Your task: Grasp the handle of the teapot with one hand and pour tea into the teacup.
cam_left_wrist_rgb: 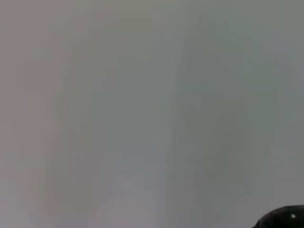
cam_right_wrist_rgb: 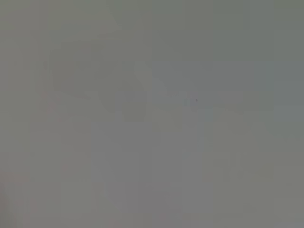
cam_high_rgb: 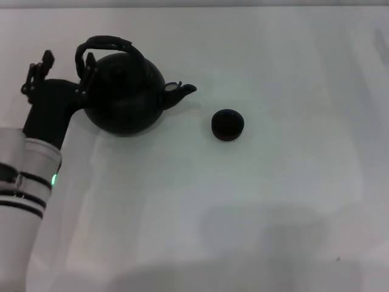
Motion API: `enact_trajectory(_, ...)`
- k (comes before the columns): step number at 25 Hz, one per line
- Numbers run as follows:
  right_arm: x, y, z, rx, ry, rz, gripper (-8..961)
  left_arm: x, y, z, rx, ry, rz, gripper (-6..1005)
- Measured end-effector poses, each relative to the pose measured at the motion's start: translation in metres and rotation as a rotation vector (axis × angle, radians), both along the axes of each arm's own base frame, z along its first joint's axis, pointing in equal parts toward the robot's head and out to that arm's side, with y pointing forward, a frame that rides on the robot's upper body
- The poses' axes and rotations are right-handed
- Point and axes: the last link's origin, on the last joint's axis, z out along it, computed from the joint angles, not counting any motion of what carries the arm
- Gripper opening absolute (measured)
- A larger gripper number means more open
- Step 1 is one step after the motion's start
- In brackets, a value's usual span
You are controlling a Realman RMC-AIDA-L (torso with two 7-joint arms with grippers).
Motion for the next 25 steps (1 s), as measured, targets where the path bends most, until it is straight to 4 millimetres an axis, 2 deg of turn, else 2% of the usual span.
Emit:
enact_trajectory(1, 0.0, 0.0, 0.0, 0.0, 0.0, 0.0, 829, -0.001, -0.002, 0.001, 0.008, -0.008, 0.002, 541)
enact_trajectory(2, 0.0, 0.0, 0.0, -0.001, -0.001, 0.0, 829, -0.005, -0.009, 0.004, 0.024, -0.02, 0.007, 772)
enact_trajectory(10, -0.001, 0.0, -0.001, -0.012, -0.015, 0.005, 829, -0.017, -0.027, 0.013, 0.074, -0.123, 0.041, 768)
enact_trajectory(14, -0.001, 0.0, -0.002, -0.021, -0.025, 0.009, 829, -0.025, -0.032, 0.021, 0.108, -0.114, 0.049, 766)
enact_trajectory(19, -0.006, -0.001, -0.008, -0.04, -0.069, 0.042, 829, -0.048, -0.029, 0.043, 0.177, -0.074, 0.098, 764)
enact_trajectory(22, -0.01, 0.001, -0.01, -0.042, -0.08, 0.053, 829, -0.065, -0.026, 0.06, 0.215, -0.12, 0.137, 762)
enact_trajectory(25, -0.011, 0.002, -0.011, -0.043, -0.081, 0.055, 829, -0.073, -0.021, 0.066, 0.213, -0.124, 0.153, 761)
